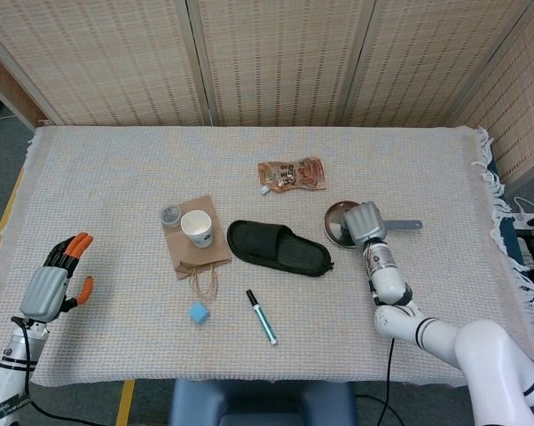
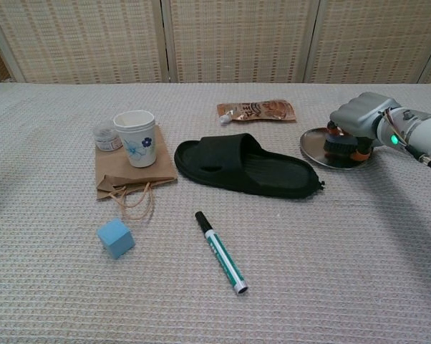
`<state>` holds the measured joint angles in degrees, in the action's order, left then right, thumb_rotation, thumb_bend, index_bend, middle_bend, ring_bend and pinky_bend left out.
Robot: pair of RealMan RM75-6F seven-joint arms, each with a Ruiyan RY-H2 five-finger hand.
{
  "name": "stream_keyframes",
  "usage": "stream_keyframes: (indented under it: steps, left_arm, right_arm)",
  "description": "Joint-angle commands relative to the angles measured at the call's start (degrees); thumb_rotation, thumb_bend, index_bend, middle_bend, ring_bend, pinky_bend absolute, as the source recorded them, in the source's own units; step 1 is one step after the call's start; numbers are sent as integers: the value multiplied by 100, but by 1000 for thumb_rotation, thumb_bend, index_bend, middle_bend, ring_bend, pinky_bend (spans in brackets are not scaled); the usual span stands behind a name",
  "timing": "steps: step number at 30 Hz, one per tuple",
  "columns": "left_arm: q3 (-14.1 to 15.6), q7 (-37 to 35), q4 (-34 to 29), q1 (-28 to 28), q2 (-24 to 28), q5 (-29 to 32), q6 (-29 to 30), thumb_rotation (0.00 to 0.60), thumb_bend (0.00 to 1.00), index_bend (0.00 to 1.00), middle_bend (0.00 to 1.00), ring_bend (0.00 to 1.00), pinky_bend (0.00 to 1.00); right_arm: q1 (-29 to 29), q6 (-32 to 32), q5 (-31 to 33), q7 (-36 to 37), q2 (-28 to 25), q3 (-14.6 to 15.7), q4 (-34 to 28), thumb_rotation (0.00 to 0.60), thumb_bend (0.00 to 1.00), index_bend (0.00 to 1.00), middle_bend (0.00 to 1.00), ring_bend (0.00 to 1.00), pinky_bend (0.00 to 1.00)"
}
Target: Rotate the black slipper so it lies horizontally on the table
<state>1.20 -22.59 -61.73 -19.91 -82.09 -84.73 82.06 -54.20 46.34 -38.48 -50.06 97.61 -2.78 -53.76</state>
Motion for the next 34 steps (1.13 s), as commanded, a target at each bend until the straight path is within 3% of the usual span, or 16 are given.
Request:
stream_keyframes:
  steps: [1,6,9,13,15,18,20,22,24,28,34]
  left_arm:
    - [-22,-4,-1,7,-3,-48,-22,600,555,0,0,0,72]
    - [-66,-13,0,51,-20,-70,-69,600,555,0,0,0,72]
    - [-79,-21,-18,96,-21,-91,-67,600,555,0,0,0,73]
    - [-83,-5,-104,206,25,-145,45,600,555,0,0,0,72]
    - [-69,-2,-163,292,62,-166,135,600,554,0,0,0,72]
    - [-25,0,-257,506,140,-133,275,600,535,0,0,0,78]
    - [-6,70,-332,664,208,-49,326,600,511,0,0,0,81]
    - [-31,310,-467,798,314,72,369,600,497,0,0,0,81]
    - [-90,747,-717,908,480,204,441,600,488,0,0,0,81]
    - [-197,1217,-1254,1105,741,157,889,600,482,0,0,0,82]
    - [-74,1508,-1721,1229,980,-55,920,600,483,0,0,0,83]
  right_arm:
    - [37,-15,-2,-4,-130,-55,-154,600,357,51,223,202,727]
    - [70,-27,61,0,-356,-147,-477,600,323,0,122,70,590]
    - [92,-88,106,60,-536,-191,-738,600,305,0,98,50,559]
    - [197,16,12,260,-1038,-235,-1488,600,262,0,56,17,473]
    - [362,282,-221,515,-1392,-267,-2043,600,229,0,25,3,381]
    - [941,1111,-1103,1314,-2064,-232,-3135,600,197,0,0,0,256]
    - [1599,1949,-2103,2214,-2492,-19,-3787,600,185,0,0,0,175]
    - [2308,2916,-3184,3023,-2704,389,-3978,600,178,0,0,0,89]
    - [3010,3975,-4087,3431,-2614,823,-3660,600,176,0,0,0,26]
    - [3993,5220,-4555,3380,-2265,1109,-2936,600,173,0,0,0,0]
    - [4273,5254,-4723,3359,-2560,1108,-3343,600,172,0,0,0,0]
